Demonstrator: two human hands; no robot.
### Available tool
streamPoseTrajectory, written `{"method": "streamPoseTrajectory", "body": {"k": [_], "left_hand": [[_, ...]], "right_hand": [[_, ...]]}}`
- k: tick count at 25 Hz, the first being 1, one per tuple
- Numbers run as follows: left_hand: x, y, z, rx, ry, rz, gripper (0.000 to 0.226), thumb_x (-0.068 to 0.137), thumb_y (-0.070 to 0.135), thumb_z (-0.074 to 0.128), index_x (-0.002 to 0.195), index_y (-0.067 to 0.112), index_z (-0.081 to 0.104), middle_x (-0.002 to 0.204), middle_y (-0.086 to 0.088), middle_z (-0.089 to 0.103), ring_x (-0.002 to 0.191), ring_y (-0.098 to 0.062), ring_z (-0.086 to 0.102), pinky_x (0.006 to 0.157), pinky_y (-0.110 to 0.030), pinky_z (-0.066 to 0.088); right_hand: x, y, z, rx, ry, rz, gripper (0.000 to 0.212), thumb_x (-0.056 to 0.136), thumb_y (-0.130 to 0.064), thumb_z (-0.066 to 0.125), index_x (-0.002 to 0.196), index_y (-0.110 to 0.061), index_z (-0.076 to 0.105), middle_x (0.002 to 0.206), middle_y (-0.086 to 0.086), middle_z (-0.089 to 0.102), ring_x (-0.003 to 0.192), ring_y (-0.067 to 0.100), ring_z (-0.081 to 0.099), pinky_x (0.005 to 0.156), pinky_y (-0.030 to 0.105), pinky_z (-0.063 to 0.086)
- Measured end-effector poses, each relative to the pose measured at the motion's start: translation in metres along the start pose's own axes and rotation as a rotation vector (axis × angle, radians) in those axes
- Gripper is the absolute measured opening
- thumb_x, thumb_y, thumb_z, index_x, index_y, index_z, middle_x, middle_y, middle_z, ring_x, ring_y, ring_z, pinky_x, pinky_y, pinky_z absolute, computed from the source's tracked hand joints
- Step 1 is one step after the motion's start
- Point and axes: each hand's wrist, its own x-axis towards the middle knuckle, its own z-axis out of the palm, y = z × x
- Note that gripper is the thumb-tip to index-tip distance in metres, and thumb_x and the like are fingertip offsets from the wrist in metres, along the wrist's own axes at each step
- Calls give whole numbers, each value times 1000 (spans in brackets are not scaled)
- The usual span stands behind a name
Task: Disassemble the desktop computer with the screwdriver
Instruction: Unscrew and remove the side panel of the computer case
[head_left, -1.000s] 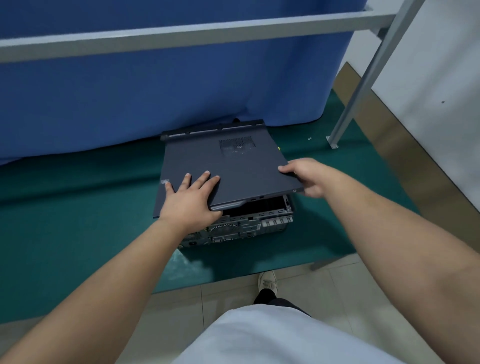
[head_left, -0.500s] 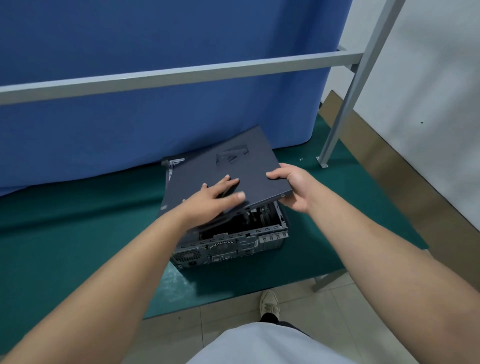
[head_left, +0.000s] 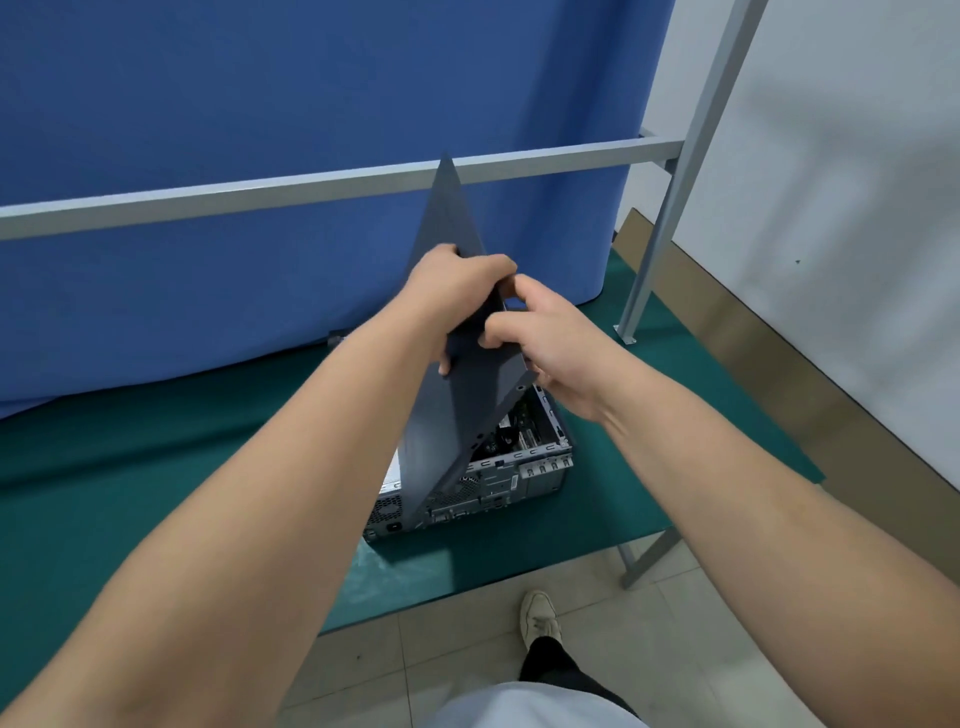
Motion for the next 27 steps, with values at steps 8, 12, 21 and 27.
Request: {"method": "streamPoseTrajectory", "body": {"k": [8, 12, 21, 27], "left_hand": [[-3, 3, 0, -251, 115, 25, 13, 96, 7, 44, 104, 9, 54, 89, -10, 49, 82, -28, 48, 70, -39, 44], [8, 3, 12, -392, 45, 74, 34, 102, 8, 45, 126, 20, 65, 114, -7, 71, 103, -29, 69, 85, -46, 60], [76, -9, 105, -691, -27, -148, 32, 104, 12, 51, 122, 30, 70, 100, 1, 80, 81, -22, 78, 56, -39, 61], [132, -35, 184, -666, -102, -260, 38, 102, 9, 49, 118, 36, 69, 108, -3, 79, 90, -27, 78, 63, -43, 62]], "right_hand": [[-9, 7, -3, -78, -134, 47, 52, 81, -50, 74, 131, -45, 61, 126, -17, 68, 115, 2, 63, 87, 39, 59], [8, 35, -25, -39, -27, 31, 38, 93, -53, 65, 129, -60, 57, 143, -16, 51, 134, 3, 46, 102, 47, 46], [56, 183, -212, -198, 351, 630, 69, 98, -62, 51, 154, -23, 41, 158, 3, 42, 139, 28, 45, 108, 44, 37], [64, 273, -315, 125, 603, 846, 58, 89, -32, 76, 137, -5, 58, 142, 17, 59, 129, 39, 57, 112, 54, 43]]}}
